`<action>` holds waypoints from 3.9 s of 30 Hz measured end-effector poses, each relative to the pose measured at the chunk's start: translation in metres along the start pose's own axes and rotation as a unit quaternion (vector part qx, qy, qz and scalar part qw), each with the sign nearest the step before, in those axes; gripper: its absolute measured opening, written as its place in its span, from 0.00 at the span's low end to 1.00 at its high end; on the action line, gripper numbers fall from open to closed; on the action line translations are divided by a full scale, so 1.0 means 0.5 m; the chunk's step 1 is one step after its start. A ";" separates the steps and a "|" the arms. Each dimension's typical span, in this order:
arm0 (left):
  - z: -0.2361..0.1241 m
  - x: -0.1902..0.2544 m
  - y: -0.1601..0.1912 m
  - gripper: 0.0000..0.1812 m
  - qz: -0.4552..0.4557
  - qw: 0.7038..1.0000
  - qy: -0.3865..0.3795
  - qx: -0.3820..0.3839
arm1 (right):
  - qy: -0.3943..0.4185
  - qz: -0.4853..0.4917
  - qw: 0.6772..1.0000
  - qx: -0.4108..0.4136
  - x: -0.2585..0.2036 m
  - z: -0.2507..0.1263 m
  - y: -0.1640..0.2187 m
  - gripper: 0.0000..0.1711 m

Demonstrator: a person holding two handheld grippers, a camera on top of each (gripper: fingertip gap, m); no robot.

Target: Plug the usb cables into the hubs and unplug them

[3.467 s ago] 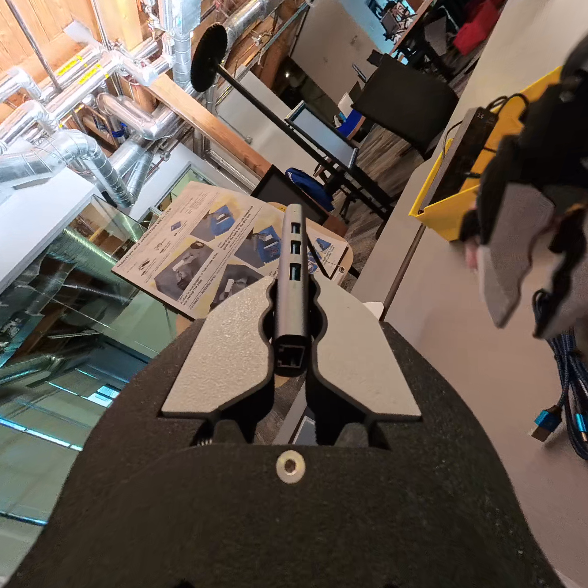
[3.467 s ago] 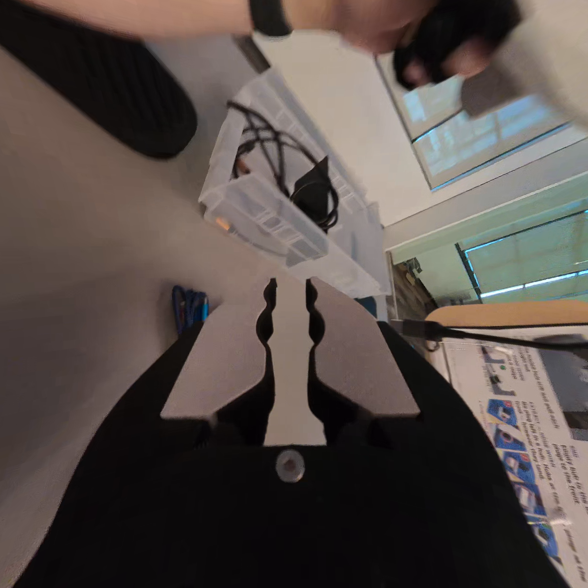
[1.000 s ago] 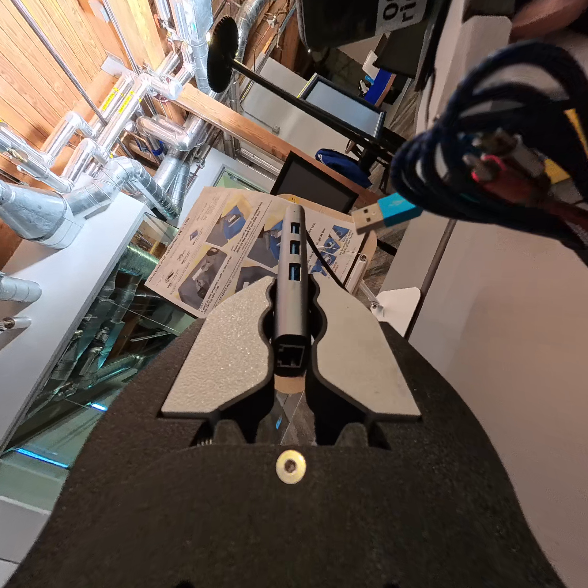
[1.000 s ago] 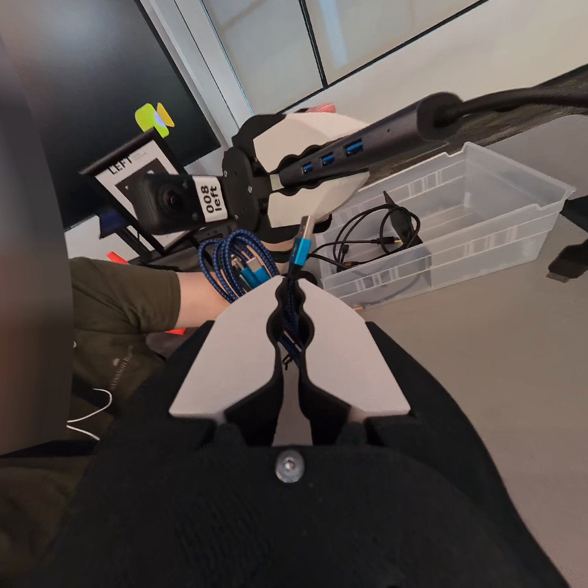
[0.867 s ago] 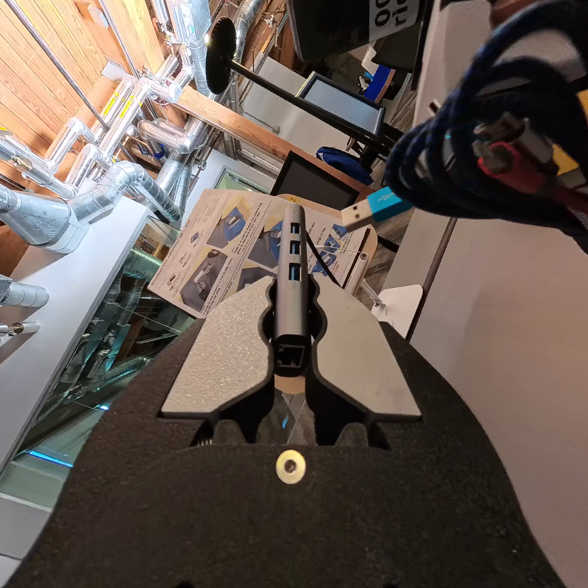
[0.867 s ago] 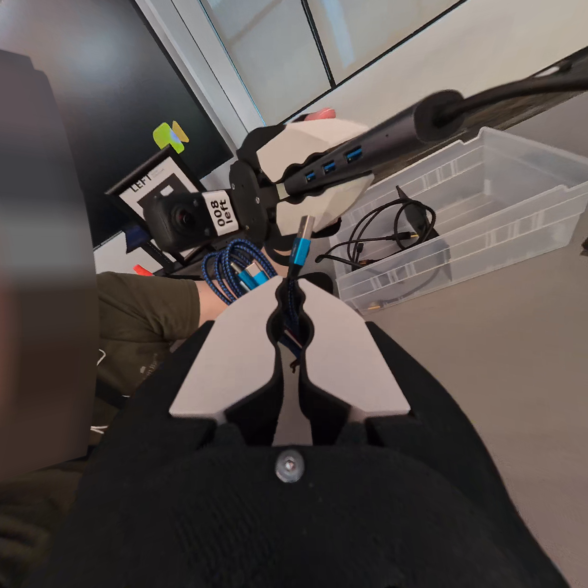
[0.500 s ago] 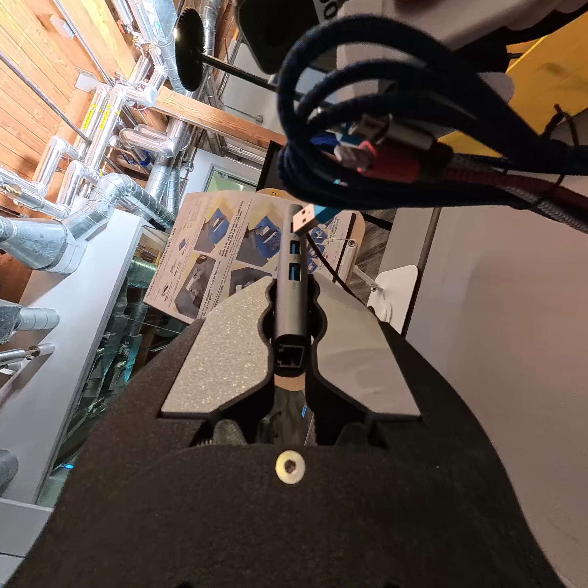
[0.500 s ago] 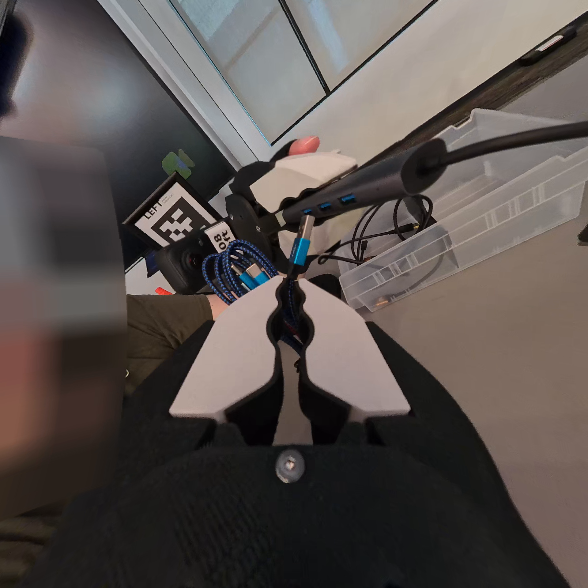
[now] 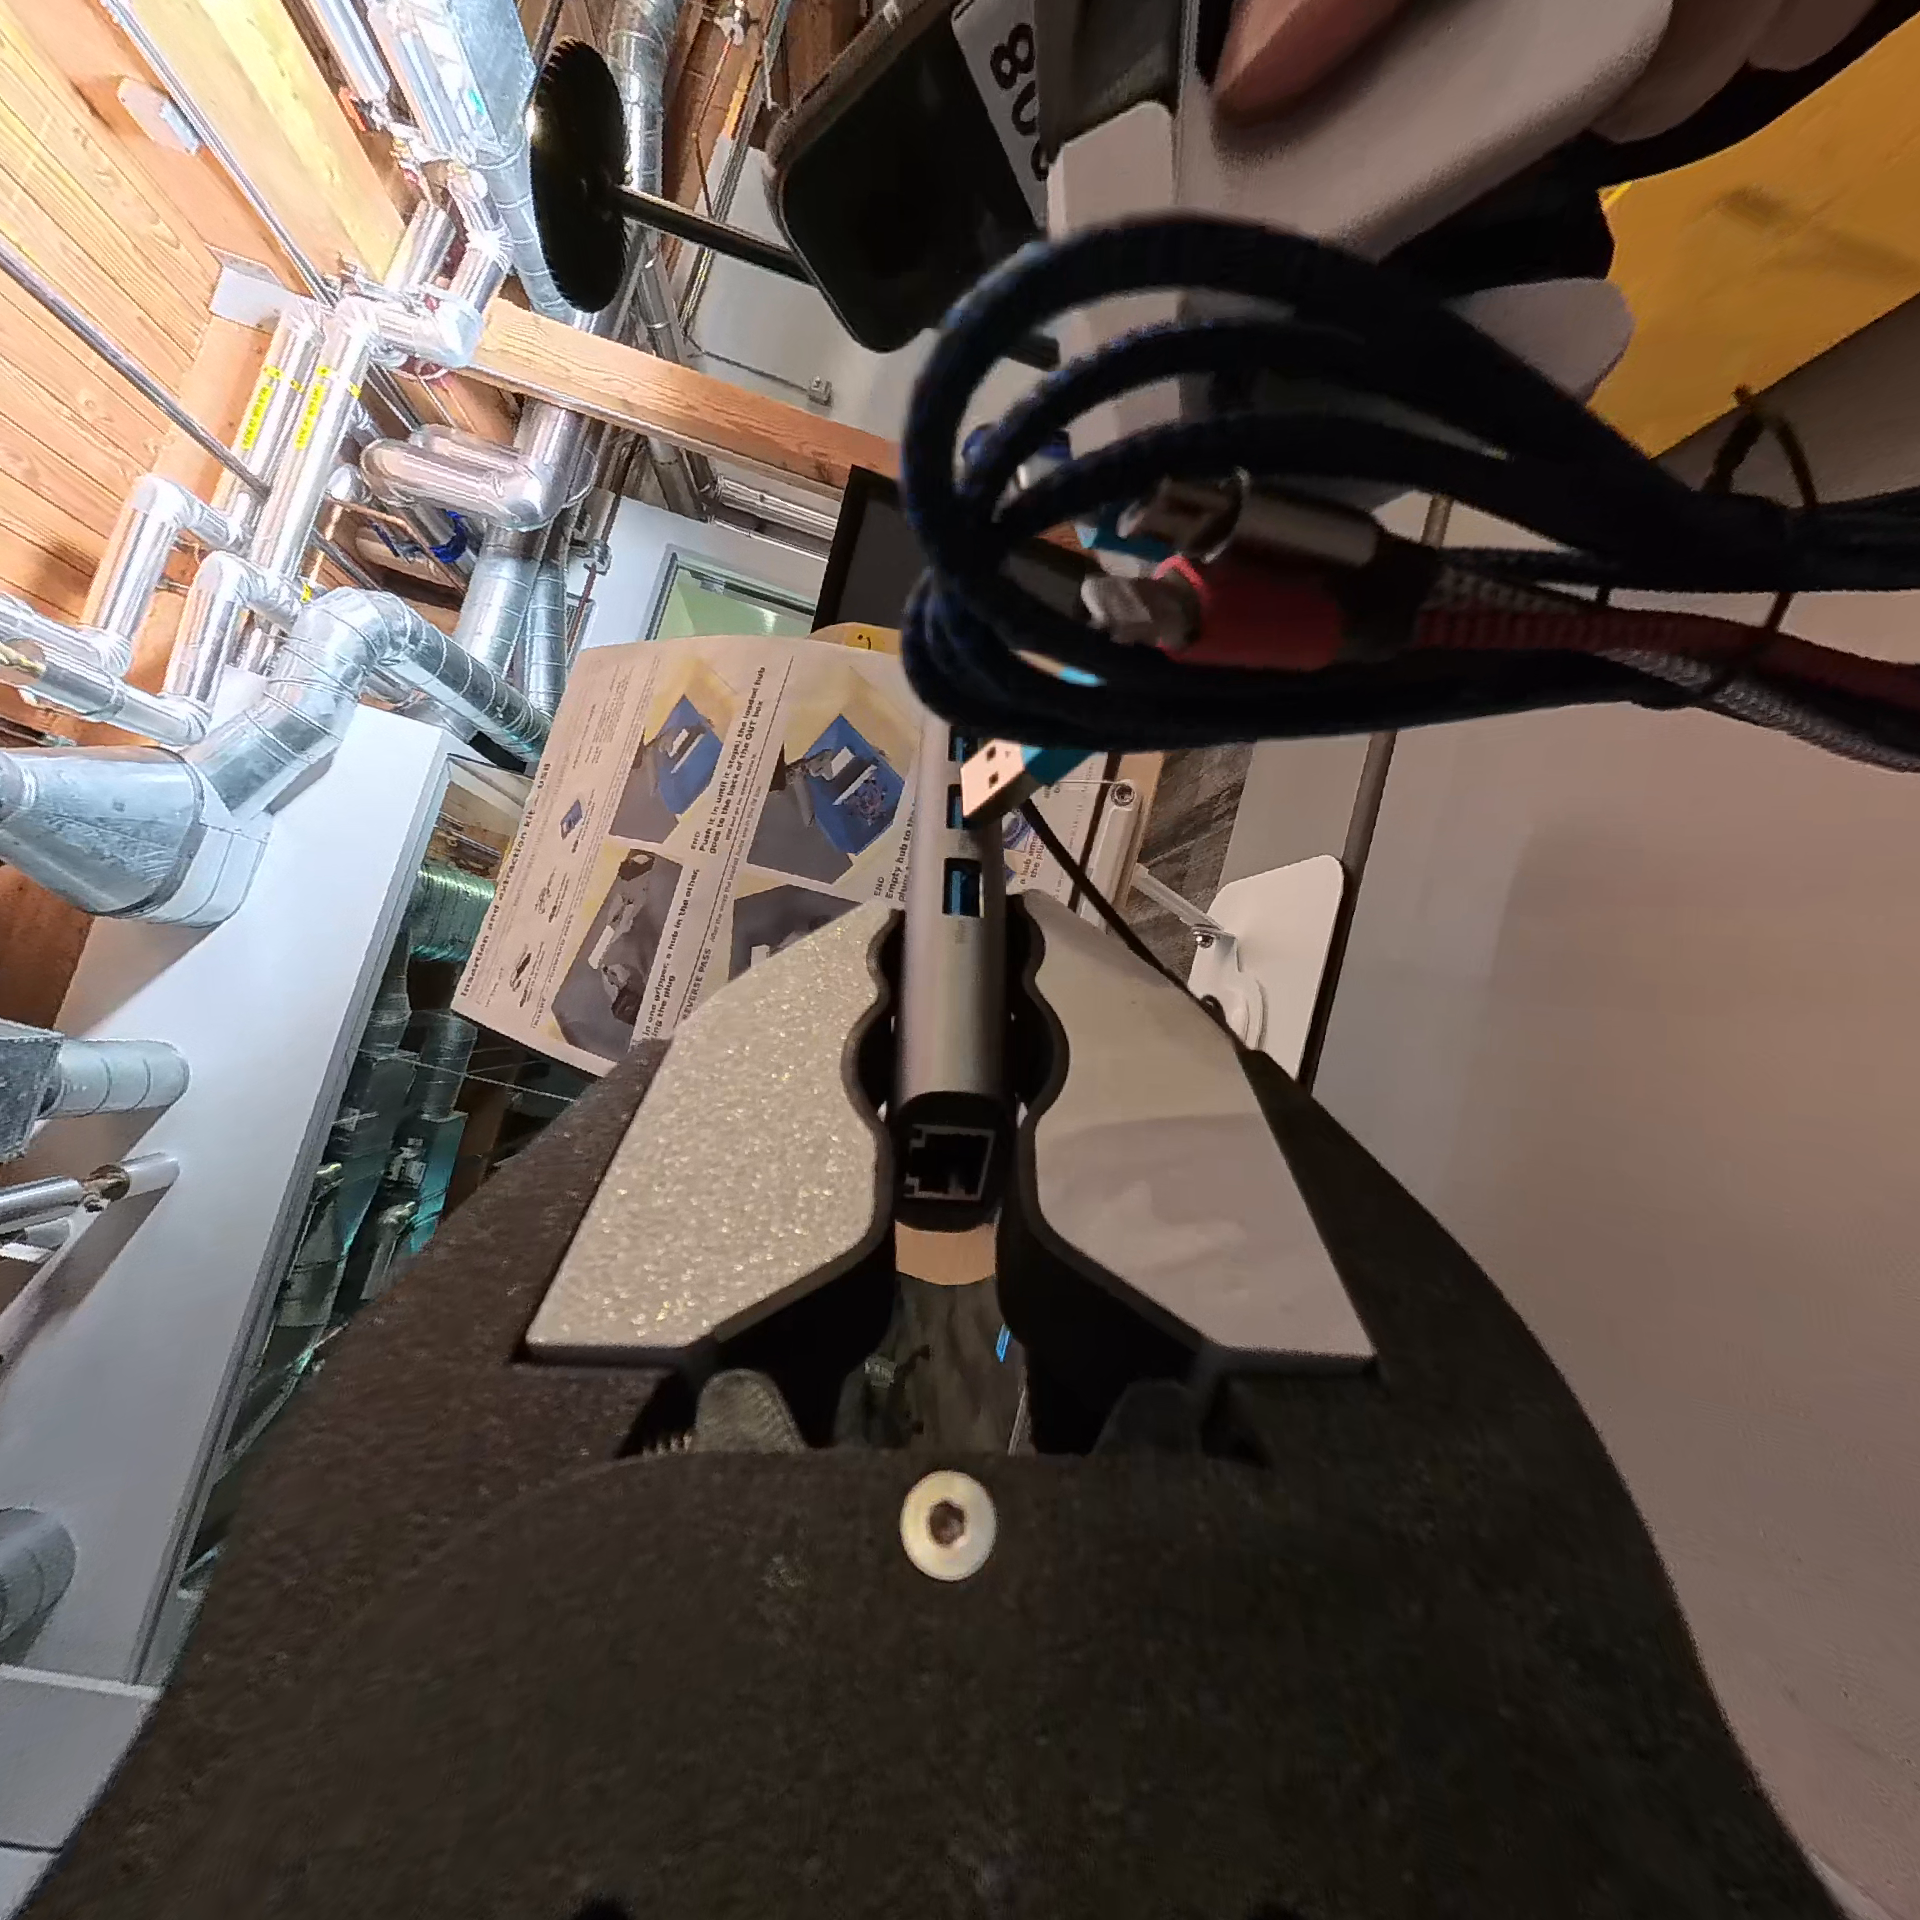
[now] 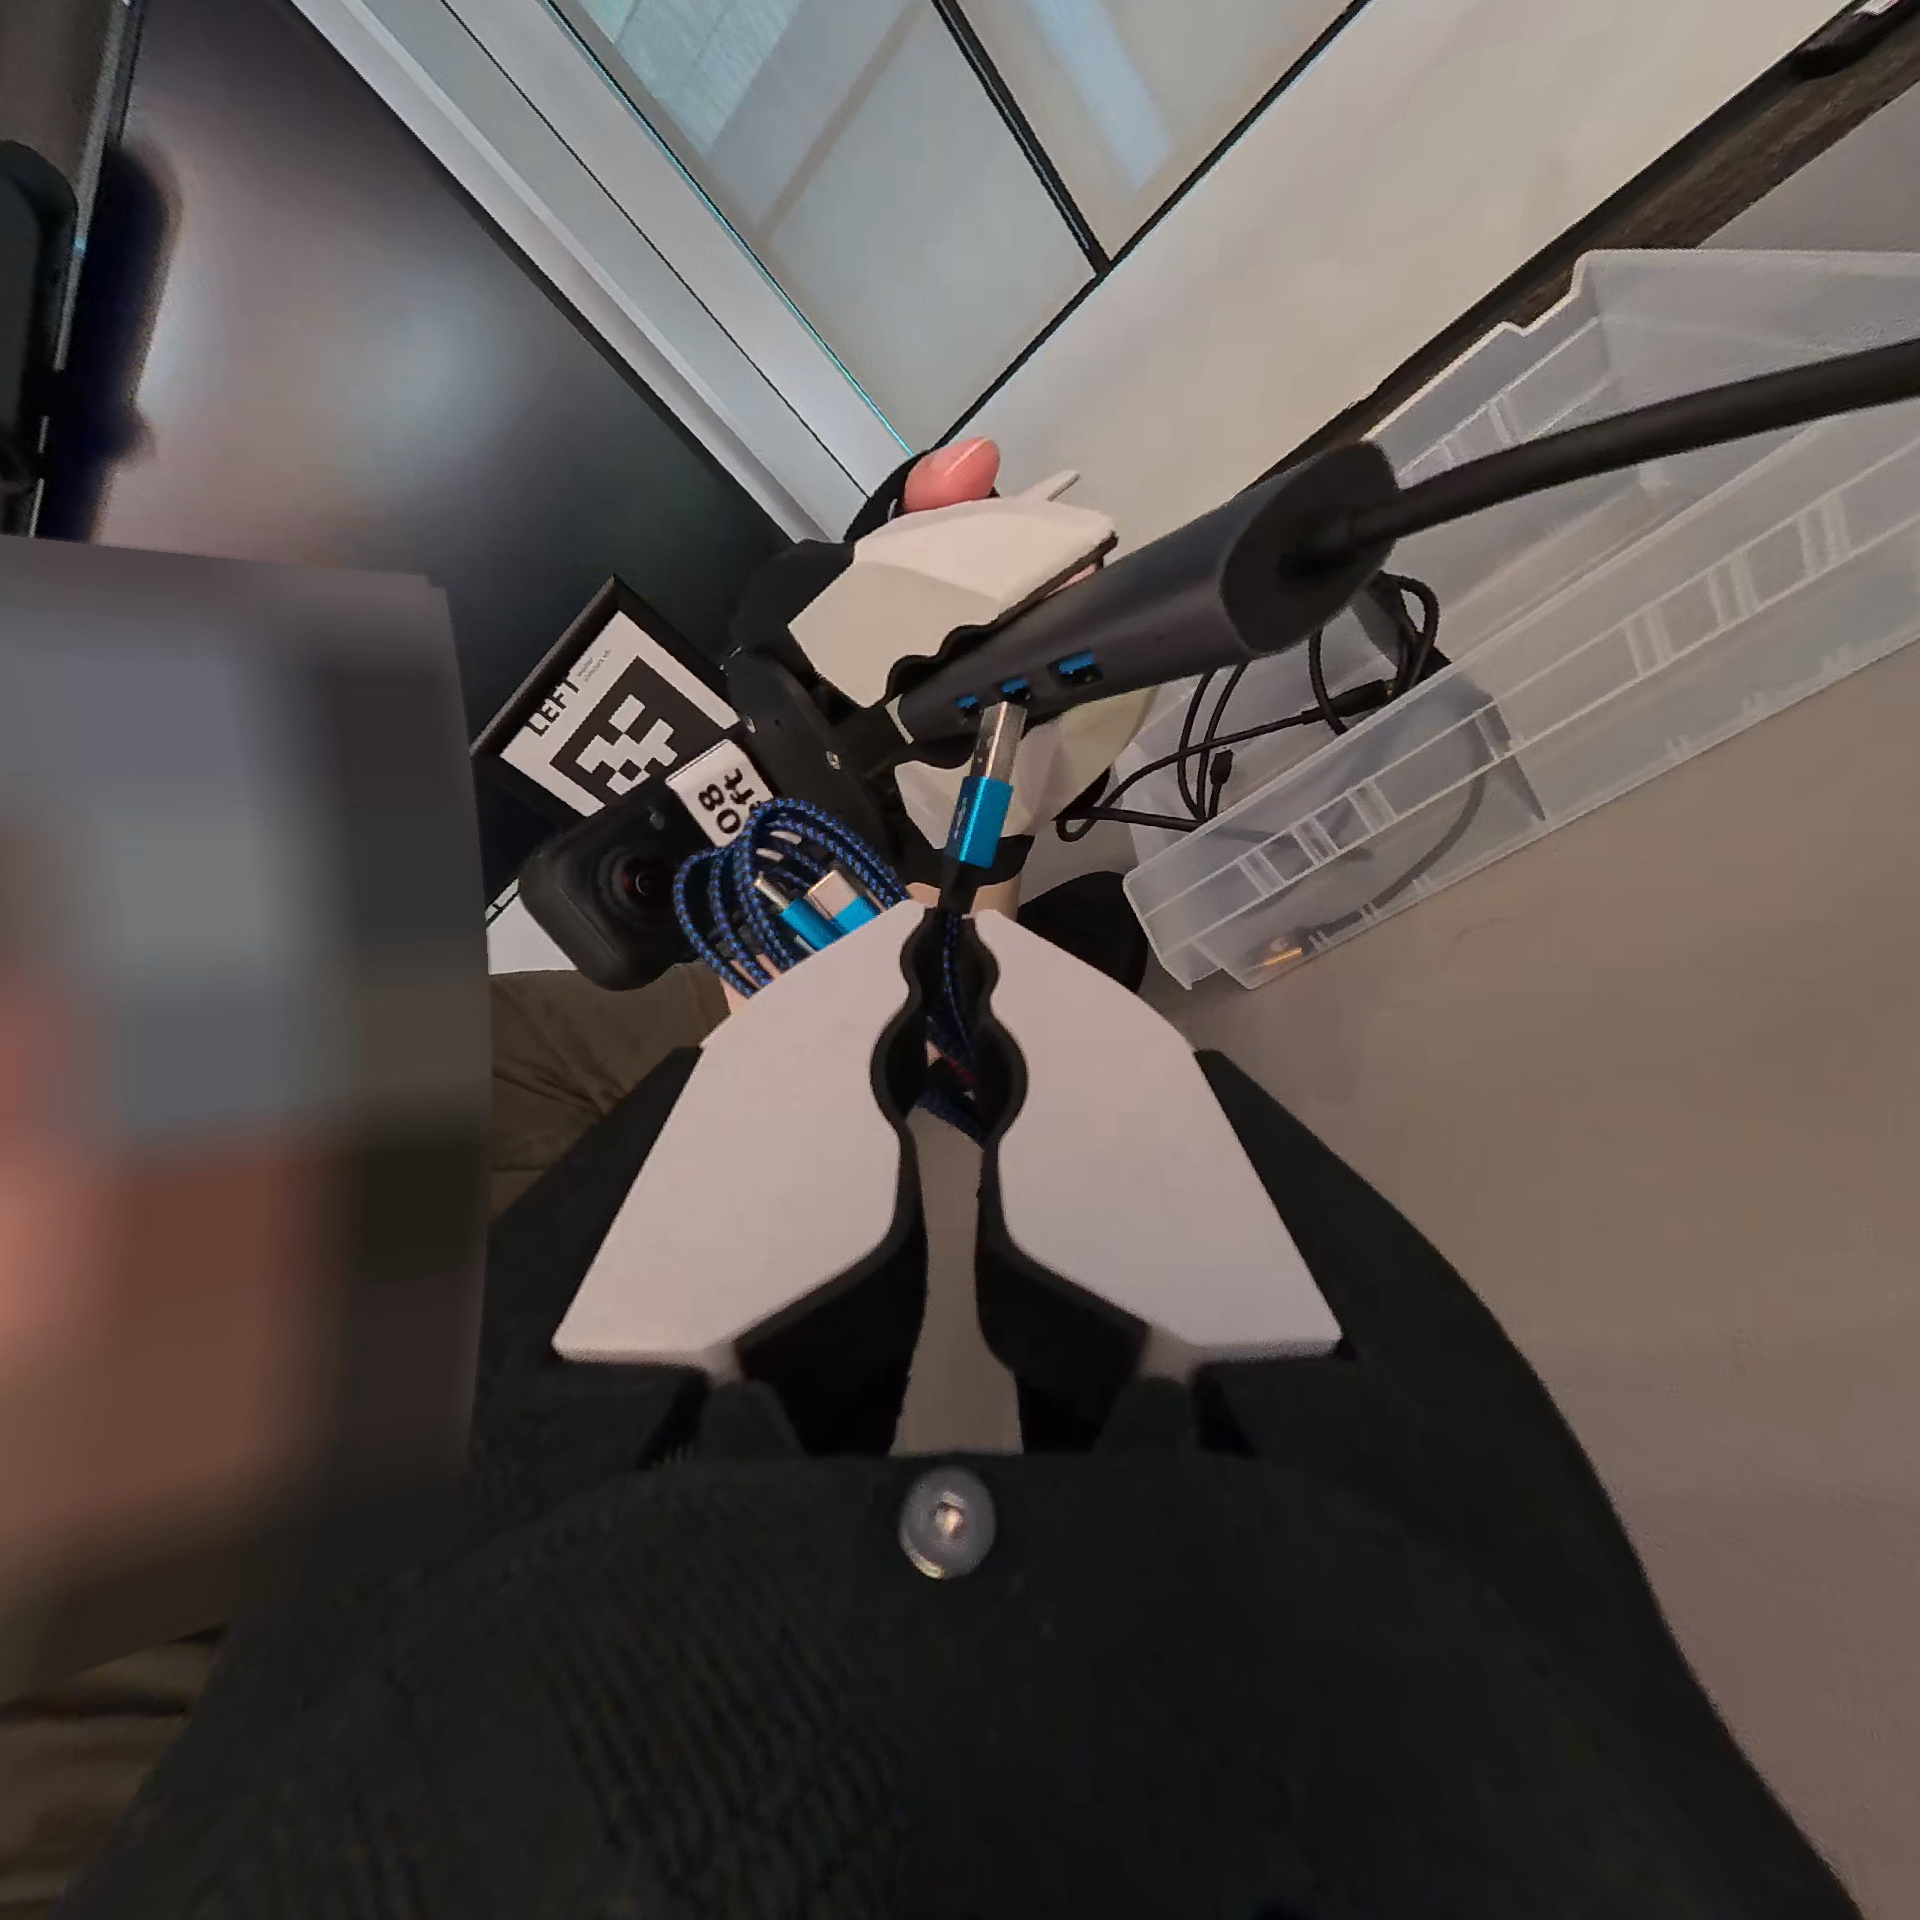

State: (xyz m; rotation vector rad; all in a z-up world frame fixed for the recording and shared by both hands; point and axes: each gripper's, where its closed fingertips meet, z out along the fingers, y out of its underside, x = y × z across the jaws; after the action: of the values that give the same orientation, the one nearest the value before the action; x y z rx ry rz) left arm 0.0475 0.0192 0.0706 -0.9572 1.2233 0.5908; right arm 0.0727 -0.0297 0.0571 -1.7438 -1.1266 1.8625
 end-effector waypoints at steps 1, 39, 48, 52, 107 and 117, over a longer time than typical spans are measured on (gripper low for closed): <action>0.000 0.001 0.000 0.09 0.002 1.000 0.001 0.000 | 0.000 0.001 1.000 0.000 0.001 0.000 0.000 0.01; 0.010 0.031 0.013 0.09 0.080 0.996 0.012 -0.027 | -0.010 0.028 1.000 -0.008 0.023 -0.014 0.008 0.01; 0.011 0.041 0.014 0.10 0.132 0.991 0.005 -0.029 | -0.014 0.048 0.998 -0.025 0.030 -0.012 0.022 0.02; 0.012 0.042 0.012 0.09 0.119 0.993 0.007 -0.023 | -0.024 0.056 0.998 -0.027 0.030 -0.013 0.023 0.02; 0.017 0.007 0.016 0.10 0.037 0.997 -0.029 -0.055 | 0.130 -0.181 0.973 0.053 0.023 -0.029 -0.047 0.03; 0.020 -0.005 0.017 0.09 0.014 0.996 -0.049 -0.073 | 0.197 -0.251 0.946 0.056 0.023 -0.031 -0.058 0.03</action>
State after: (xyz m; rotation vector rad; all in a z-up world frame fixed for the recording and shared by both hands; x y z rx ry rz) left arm 0.0450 0.0322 0.0712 -1.0219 1.1198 0.7496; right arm 0.0779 0.0012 0.0719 -1.4930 -1.1403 1.1875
